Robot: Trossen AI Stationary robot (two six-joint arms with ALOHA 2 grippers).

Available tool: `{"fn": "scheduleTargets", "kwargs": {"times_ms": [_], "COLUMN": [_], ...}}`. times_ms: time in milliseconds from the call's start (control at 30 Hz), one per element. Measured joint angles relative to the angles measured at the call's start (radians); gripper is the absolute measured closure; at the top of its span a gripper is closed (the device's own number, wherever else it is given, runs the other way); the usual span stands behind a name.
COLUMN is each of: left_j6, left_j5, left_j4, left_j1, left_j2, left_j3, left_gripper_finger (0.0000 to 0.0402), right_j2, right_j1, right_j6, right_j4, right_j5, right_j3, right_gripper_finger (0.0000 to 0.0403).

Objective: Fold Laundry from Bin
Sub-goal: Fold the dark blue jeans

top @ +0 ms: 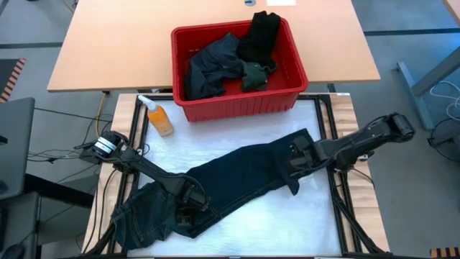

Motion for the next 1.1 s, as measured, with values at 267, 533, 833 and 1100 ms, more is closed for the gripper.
{"fn": "scheduleTargets", "kwargs": {"times_ms": [267, 533, 833, 1100], "left_j6": [0.009, 0.0, 0.001, 0.009], "left_j5": [0.002, 0.002, 0.002, 0.003], "left_j4": [0.0, 0.0, 0.0, -0.001], "left_j1": [0.0, 0.0, 0.0, 0.0], "left_j2": [0.0, 0.0, 0.0, 0.0], "left_j3": [0.0, 0.0, 0.0, 0.0], "left_gripper_finger": [0.0267, 0.0267, 0.0267, 0.0267], "right_j2": [-0.048, -0.061, -0.113, -0.111], "right_j1": [-0.016, -0.068, -0.118, -0.24], "right_j6": [-0.025, -0.136, -0.258, -0.435], "right_j4": [0.26, 0.457, 0.397, -0.034], "right_j5": [-0.063, -0.112, -0.088, -0.033], "right_j3": [-0.186, -0.261, -0.194, 0.081], "right_gripper_finger": [0.0133, 0.0162, 0.0381, 0.0382]}}
